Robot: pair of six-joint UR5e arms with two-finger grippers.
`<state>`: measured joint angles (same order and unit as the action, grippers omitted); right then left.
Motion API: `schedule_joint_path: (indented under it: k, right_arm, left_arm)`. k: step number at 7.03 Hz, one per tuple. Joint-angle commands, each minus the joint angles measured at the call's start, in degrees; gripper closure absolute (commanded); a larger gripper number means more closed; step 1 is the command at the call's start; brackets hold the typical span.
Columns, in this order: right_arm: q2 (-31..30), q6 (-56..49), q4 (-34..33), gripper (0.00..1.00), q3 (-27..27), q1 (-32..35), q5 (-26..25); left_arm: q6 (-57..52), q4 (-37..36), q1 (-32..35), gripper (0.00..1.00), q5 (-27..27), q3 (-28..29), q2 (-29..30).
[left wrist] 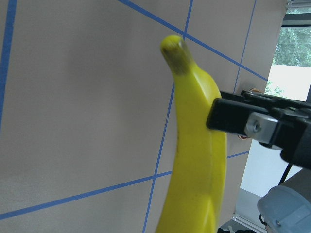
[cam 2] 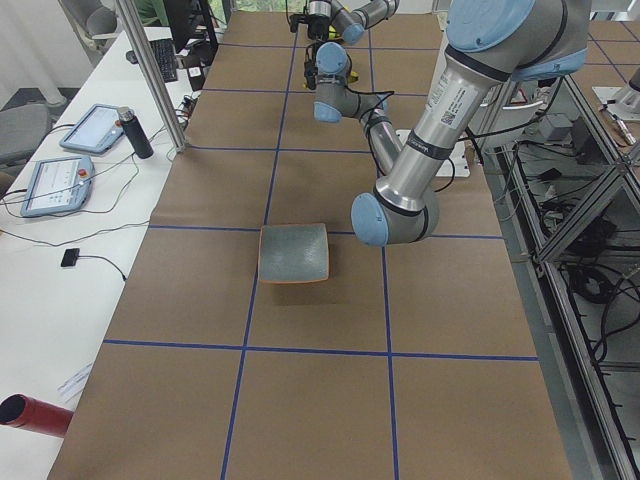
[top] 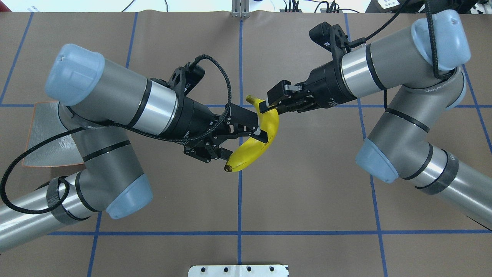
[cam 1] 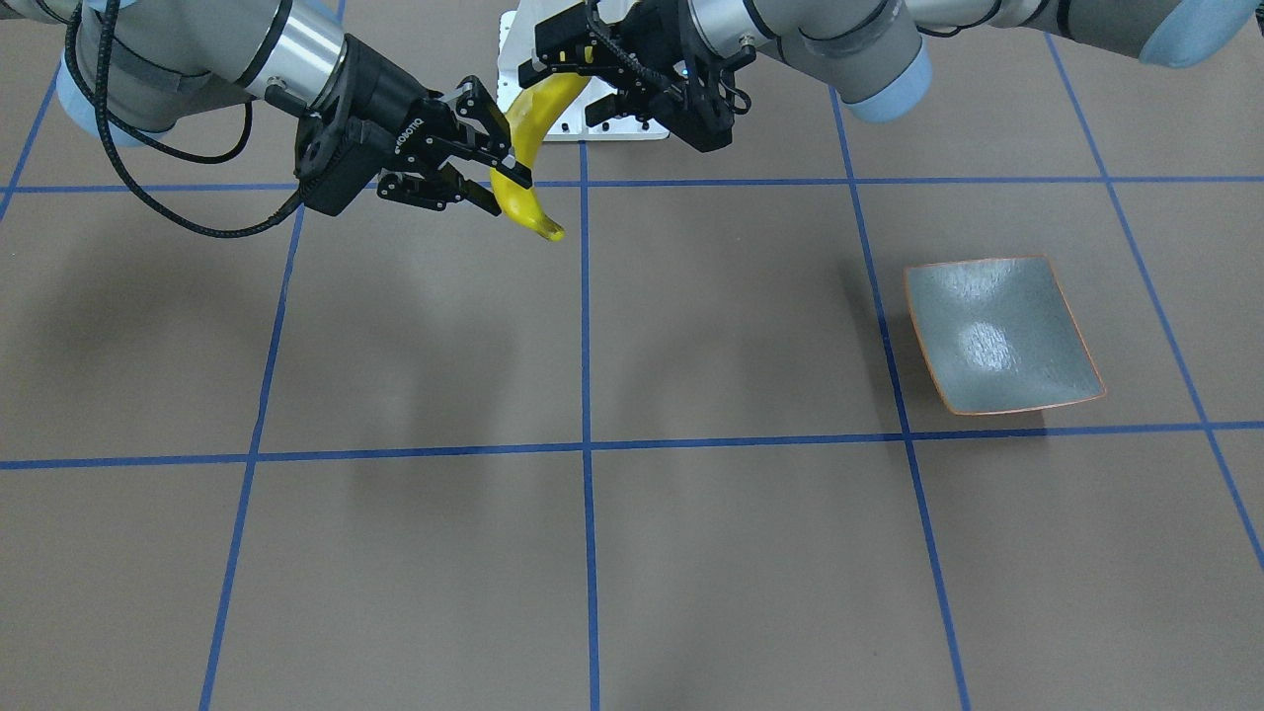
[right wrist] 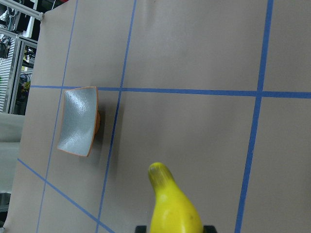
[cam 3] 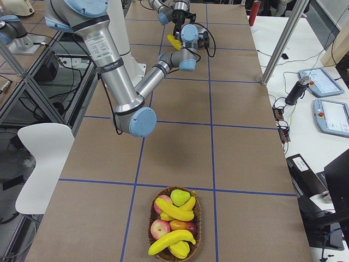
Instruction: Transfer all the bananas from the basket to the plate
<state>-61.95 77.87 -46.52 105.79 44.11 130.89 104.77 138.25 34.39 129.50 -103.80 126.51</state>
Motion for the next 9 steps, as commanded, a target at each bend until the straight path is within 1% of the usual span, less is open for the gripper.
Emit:
schedule_joint_path:
  k: [1,2,3,5,6,7,8,9]
  right_arm:
    - [0.0,0.0,0.1,1.0,0.2,-0.1,0.2]
    - [0.0,0.0,0.1,1.0,0.2,-0.2,0.3]
    - [-0.2,0.0,2.0,1.0,-0.1,-0.6,0.2]
    - [-0.7,0.0,2.5,1.0,-0.1,-0.7,0.3]
    - [-0.9,0.0,2.5,1.0,-0.1,-0.7,0.3]
    - [-0.9,0.0,2.5,1.0,-0.1,-0.7,0.2]
    - [-0.9,0.0,2.6,1.0,-0.1,-0.7,0.2]
    - [-0.9,0.0,2.6,1.0,-0.1,-0.7,0.2]
  left_arm:
    - [0.0,0.1,-1.1,0.0,-1.3,0.2,0.7]
    - [0.0,0.2,-1.1,0.0,-1.3,0.3,0.7]
    - [0.0,0.1,-1.1,0.0,-1.3,0.4,0.8]
    - [0.0,0.2,-1.5,0.01,-1.3,0.5,1.0]
    - [0.0,0.2,-1.9,0.1,-1.3,0.5,1.0]
    - [0.0,0.2,-2.1,0.25,-1.3,0.5,1.0]
    - [-0.1,0.2,-2.4,0.46,-1.3,0.5,1.0]
    - [-0.1,0.3,-2.6,0.75,-1.7,0.4,1.0]
